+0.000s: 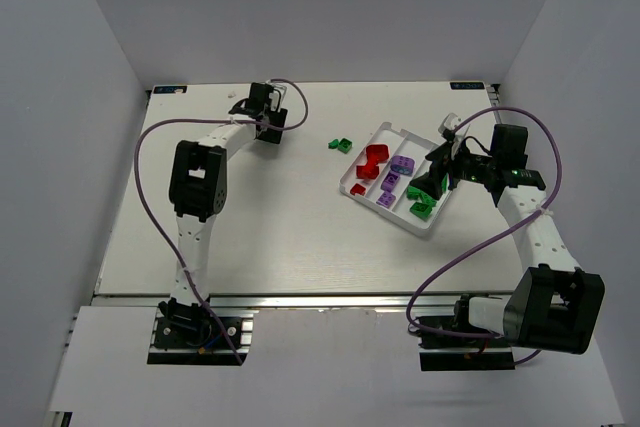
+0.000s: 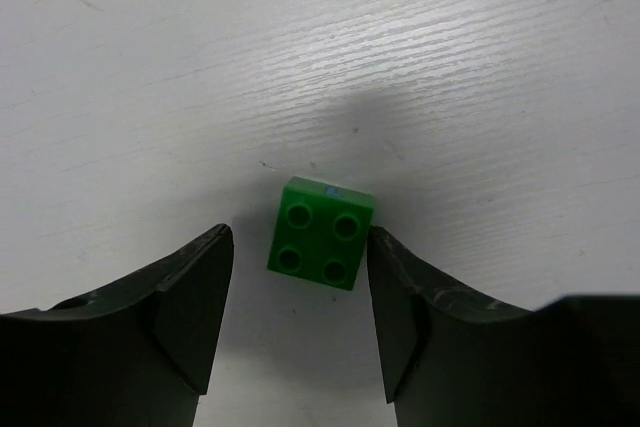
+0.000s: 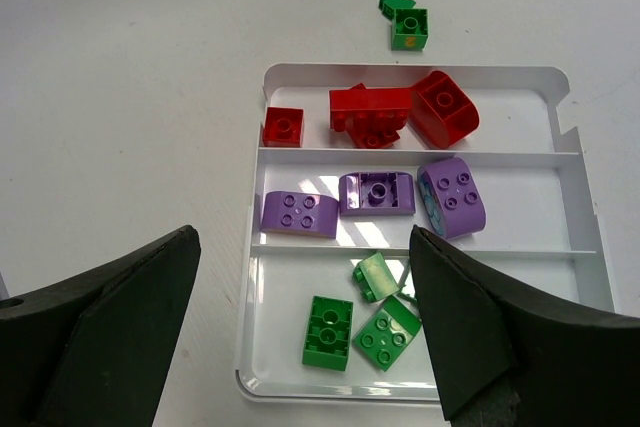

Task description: Sort the legos into containers by color

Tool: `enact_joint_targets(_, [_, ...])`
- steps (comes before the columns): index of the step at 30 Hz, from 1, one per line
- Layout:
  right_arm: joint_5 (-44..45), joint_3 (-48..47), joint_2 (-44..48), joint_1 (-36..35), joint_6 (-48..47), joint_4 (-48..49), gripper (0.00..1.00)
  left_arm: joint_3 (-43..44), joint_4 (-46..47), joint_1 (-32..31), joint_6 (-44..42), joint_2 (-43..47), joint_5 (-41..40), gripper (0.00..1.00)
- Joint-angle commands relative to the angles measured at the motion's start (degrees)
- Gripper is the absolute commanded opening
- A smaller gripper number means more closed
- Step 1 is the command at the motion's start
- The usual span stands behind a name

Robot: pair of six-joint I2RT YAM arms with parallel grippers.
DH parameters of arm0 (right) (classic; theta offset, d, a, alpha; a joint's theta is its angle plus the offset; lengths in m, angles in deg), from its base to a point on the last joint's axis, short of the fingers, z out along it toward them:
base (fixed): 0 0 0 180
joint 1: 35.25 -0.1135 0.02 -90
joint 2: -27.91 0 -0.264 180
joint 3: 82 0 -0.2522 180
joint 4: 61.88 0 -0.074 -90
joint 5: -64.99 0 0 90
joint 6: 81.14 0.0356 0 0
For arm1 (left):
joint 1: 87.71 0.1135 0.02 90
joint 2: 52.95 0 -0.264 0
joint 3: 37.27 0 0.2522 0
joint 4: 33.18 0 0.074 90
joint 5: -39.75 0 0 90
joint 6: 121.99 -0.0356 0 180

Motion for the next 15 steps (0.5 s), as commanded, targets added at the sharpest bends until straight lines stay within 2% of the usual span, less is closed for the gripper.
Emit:
enact_joint_targets(1, [0.1, 0.1, 0.2, 0.3, 1.1, 1.1, 0.89, 1.5, 1.4, 0.9, 0.9, 0.2, 3.8, 0.65])
enact_joint_targets(5, [0.2, -0.1, 0.0, 0.3, 1.8, 1.6, 0.89, 1.1, 2.3, 0.9, 1.9, 0.1, 5.8, 0.6])
enact_joint_targets(8, [0.4, 0.0, 0.1, 0.3, 1.9, 1.6, 0.89, 0.5, 2.8, 1.0, 2.4, 0.5, 6.9, 0.49])
enact_joint_targets(10, [0.9, -0.1, 0.4, 0.3, 2.0, 1.6, 0.9, -1.1, 4.0, 1.0, 2.9, 1.4, 7.0, 0.38])
enact_joint_targets(12, [1.4, 0.0, 0.8, 0.3, 2.5, 1.6, 0.89, -4.3, 6.5, 1.0, 3.4, 4.2, 8.9, 0.28])
enact_joint_targets(15, [4.0, 0.5, 2.2, 0.3, 4.3, 3.0, 0.89, -9.6, 10.1, 0.9, 4.3, 9.8, 11.9, 0.19])
